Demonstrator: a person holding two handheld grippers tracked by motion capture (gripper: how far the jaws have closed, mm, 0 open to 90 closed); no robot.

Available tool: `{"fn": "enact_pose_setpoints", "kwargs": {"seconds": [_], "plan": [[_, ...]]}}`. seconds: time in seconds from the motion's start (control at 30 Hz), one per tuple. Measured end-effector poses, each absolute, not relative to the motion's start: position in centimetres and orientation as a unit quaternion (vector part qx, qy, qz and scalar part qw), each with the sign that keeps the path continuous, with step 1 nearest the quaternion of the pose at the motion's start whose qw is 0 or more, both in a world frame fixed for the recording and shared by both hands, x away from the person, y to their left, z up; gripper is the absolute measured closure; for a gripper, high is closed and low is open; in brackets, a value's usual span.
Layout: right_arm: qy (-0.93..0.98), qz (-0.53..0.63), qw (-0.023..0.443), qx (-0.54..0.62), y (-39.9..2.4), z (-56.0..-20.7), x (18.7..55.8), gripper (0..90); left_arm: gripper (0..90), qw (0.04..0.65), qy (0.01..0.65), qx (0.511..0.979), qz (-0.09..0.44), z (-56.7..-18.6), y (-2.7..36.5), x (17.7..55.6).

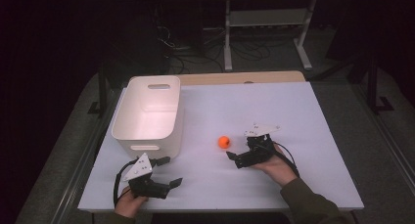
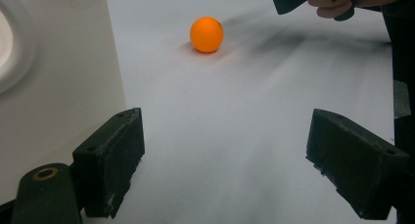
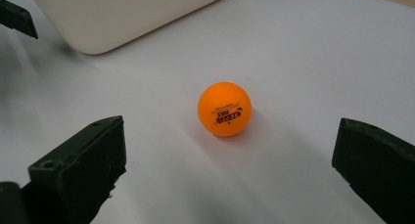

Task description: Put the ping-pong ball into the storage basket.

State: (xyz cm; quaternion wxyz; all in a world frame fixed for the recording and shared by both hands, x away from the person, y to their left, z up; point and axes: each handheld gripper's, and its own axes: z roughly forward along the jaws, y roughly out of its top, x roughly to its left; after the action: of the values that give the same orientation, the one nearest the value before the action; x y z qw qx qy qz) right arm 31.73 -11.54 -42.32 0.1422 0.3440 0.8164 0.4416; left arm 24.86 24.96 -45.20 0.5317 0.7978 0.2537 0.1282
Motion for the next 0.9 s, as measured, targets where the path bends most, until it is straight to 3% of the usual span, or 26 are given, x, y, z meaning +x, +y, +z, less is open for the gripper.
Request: {"fn": "enact_pose_setpoints", "kwargs": {"seconds": [0.9], "plan": [[0.817,0.446,0.138,0.338,-10.2,-42.0,32.7,0.0,14.1,0.533,0.254,0.797,0.129,-45.2,25.0,24.8]]}}
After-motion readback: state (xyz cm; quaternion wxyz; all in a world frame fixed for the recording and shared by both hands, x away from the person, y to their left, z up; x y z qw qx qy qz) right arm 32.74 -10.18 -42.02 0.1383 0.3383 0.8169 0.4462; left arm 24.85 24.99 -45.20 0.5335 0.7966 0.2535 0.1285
